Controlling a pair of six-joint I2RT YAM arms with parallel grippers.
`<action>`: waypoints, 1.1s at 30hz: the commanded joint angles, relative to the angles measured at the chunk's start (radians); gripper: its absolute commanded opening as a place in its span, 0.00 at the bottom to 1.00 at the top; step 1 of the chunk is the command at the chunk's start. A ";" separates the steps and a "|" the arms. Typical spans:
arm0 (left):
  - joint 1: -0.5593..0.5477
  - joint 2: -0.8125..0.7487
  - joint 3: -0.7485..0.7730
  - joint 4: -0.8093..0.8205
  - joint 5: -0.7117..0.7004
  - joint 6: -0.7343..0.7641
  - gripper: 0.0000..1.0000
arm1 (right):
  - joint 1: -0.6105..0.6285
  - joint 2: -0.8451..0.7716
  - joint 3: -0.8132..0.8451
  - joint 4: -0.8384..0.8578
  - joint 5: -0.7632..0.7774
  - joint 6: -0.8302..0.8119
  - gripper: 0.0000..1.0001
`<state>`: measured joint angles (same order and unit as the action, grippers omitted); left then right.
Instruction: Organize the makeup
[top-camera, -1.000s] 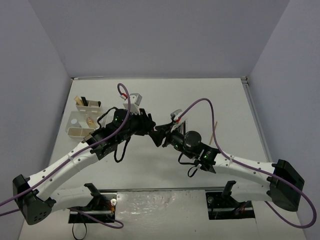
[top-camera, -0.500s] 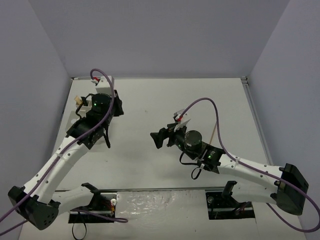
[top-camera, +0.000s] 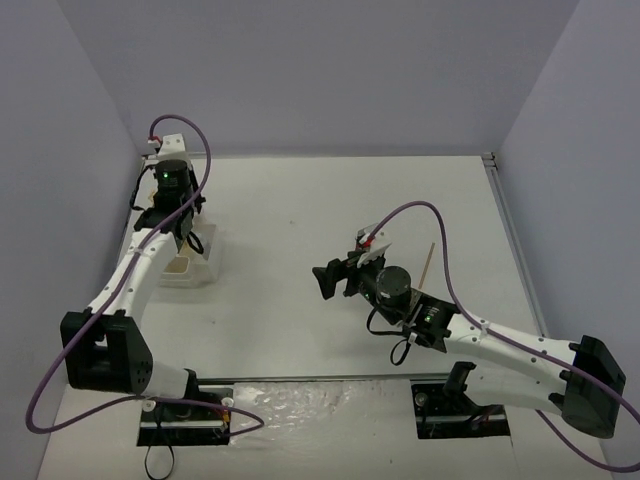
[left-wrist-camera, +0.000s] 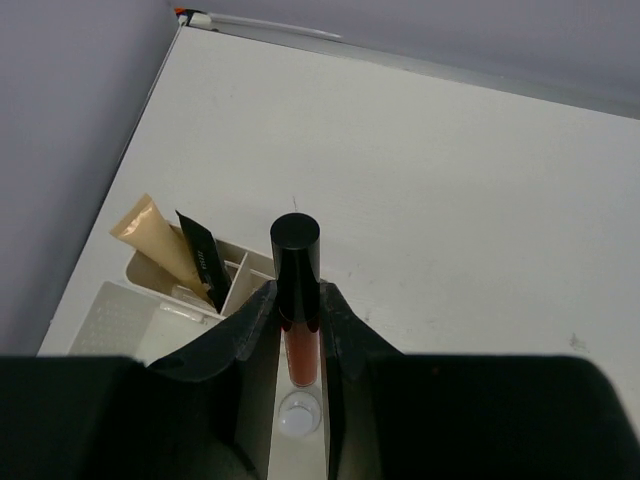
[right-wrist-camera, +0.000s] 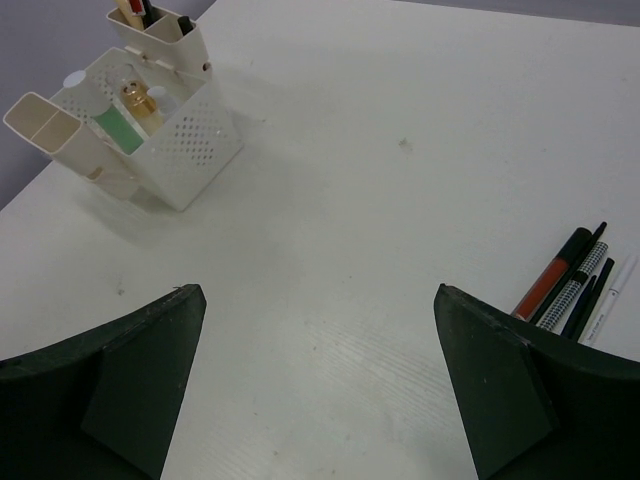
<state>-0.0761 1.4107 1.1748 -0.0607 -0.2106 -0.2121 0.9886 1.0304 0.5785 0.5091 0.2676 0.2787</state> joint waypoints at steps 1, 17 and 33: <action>0.051 0.024 0.044 0.214 0.054 0.018 0.02 | -0.009 -0.058 -0.015 0.043 0.047 -0.016 0.96; 0.059 0.097 -0.047 0.301 -0.004 0.045 0.15 | -0.033 -0.097 -0.046 0.030 0.051 -0.004 0.96; 0.057 -0.084 -0.028 0.161 0.050 -0.073 0.58 | -0.033 -0.015 0.066 -0.158 0.179 0.099 0.92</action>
<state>-0.0200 1.4805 1.0782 0.1320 -0.1801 -0.2108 0.9619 0.9562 0.5396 0.4238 0.3254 0.3050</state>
